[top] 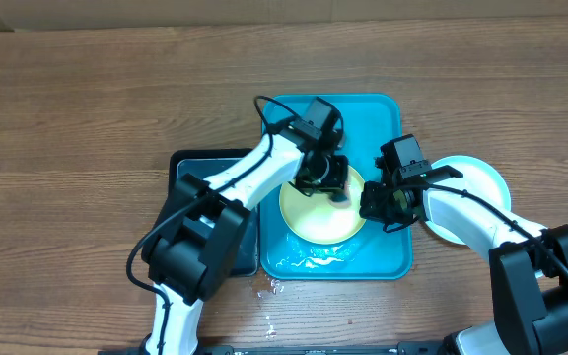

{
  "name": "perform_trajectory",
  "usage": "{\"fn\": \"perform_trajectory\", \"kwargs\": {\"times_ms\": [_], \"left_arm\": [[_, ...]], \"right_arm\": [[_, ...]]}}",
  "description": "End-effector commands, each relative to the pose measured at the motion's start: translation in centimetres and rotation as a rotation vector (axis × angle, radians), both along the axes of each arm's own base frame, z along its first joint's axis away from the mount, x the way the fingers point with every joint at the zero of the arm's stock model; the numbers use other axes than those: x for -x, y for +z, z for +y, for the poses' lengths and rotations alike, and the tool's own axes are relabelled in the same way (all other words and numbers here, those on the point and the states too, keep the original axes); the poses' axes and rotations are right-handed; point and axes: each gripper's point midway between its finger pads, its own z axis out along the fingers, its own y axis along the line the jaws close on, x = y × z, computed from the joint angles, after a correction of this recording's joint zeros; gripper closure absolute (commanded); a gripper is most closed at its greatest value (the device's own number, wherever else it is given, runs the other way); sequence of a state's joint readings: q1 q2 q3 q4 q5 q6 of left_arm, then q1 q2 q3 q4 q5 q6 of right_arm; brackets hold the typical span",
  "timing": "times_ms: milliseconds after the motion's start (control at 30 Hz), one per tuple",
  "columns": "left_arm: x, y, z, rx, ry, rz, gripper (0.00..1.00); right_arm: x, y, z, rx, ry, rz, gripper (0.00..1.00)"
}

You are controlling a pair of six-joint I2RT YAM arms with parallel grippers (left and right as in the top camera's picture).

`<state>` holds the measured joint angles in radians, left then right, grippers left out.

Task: Clean dirty plates on tray and stack at the side
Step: 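Scrub the yellow-rimmed plate with the sponge while the right gripper holds it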

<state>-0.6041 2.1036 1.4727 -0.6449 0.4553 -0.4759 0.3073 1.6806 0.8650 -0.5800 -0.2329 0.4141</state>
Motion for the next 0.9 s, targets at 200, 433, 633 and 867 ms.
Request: {"fn": "perform_trajectory", "kwargs": {"times_ms": [200, 433, 633, 867], "left_arm": [[5.0, -1.2, -0.6, 0.034, -0.064, 0.187, 0.96], [5.4, -3.7, 7.2, -0.355, 0.089, 0.227, 0.96], [3.9, -3.1, 12.0, -0.586, 0.125, 0.112, 0.96], [1.7, 1.9, 15.2, -0.709, 0.215, -0.085, 0.96]], "right_arm": [[0.1, -1.0, -1.2, 0.065, -0.001, 0.011, 0.96], [0.1, -1.0, -1.2, 0.065, 0.0, 0.011, 0.96], [0.1, -1.0, -1.2, 0.065, 0.0, 0.011, 0.96], [0.1, -1.0, -1.2, 0.065, -0.001, 0.011, 0.96]]}}
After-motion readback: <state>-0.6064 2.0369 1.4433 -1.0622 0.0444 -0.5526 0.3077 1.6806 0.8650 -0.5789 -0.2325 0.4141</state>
